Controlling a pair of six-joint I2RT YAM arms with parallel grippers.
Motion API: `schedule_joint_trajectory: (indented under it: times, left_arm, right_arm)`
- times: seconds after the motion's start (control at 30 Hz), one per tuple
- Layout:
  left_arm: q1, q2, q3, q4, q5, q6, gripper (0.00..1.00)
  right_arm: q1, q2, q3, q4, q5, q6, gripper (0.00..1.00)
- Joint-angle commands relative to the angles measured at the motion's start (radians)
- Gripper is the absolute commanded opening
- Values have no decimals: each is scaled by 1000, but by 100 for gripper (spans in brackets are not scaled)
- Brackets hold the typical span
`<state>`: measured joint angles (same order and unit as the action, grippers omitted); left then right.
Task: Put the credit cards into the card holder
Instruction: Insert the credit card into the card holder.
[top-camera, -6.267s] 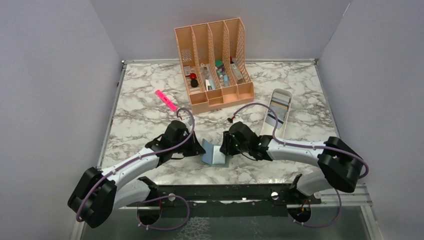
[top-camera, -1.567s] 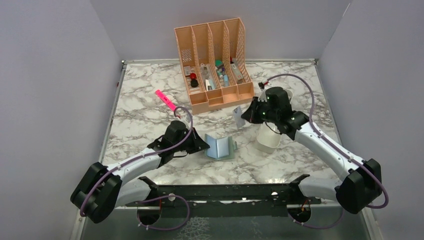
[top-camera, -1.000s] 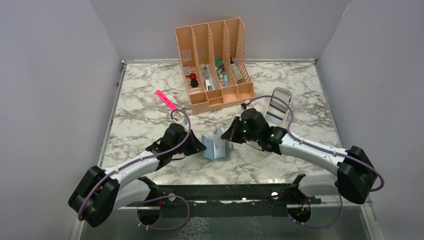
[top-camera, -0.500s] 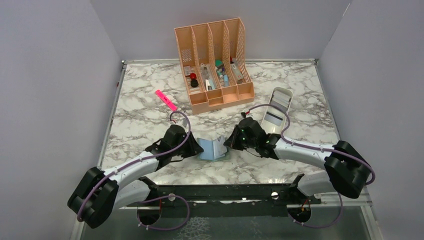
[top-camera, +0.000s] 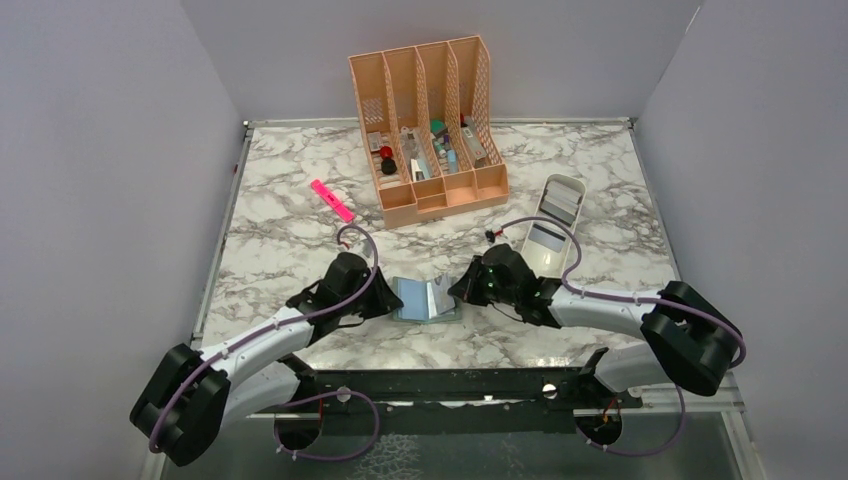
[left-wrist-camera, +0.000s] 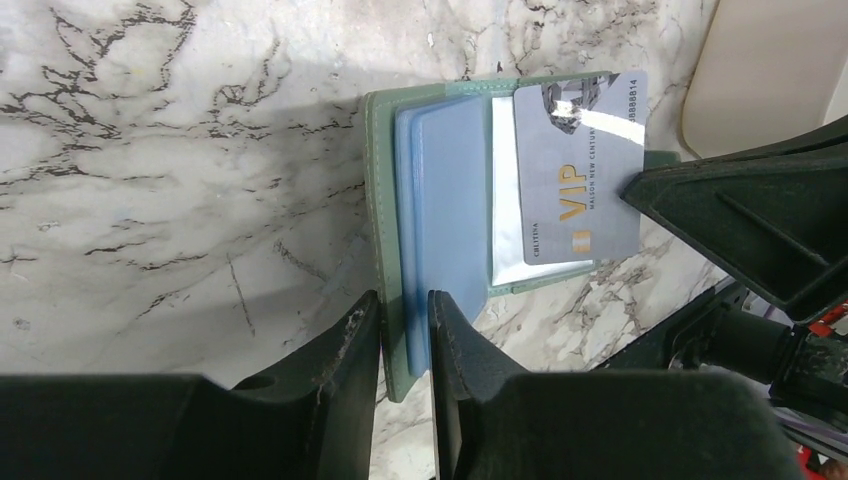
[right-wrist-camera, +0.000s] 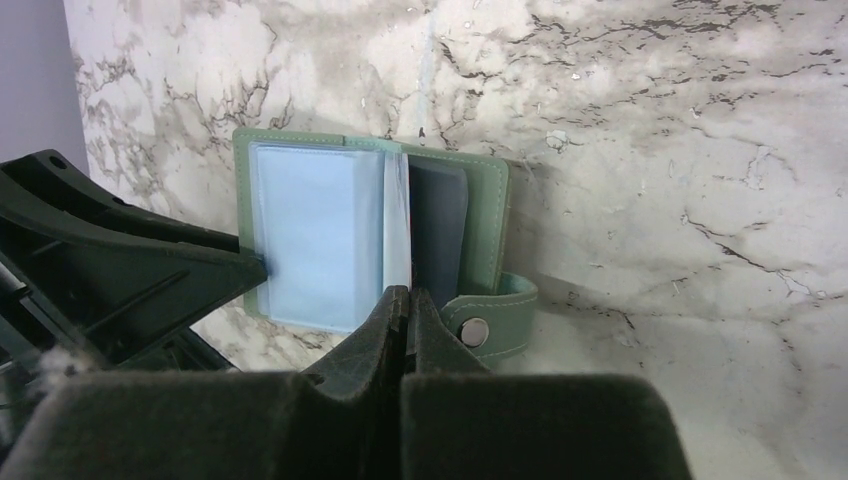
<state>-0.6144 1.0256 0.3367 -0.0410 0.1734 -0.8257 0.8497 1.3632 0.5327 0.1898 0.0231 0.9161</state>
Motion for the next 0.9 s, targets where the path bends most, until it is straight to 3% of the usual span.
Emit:
schedule_joint_trajectory:
  times: [0.0, 0.1, 0.33, 0.87]
  left_arm:
    - [5, -33, -7, -27, -20, 22, 26]
    - [4, -34, -17, -12, -9, 26, 22]
    - [5, -15, -35, 25, 40, 19, 1]
    - [5, -19, -55, 23, 21, -6, 1]
  right_arm:
    - [5, 6, -24, 66, 15, 0, 1]
    - [5, 7, -30, 75, 15, 0, 1]
    - [5, 8, -56, 148, -11, 8, 1]
    - [5, 73, -105, 307, -93, 41, 1]
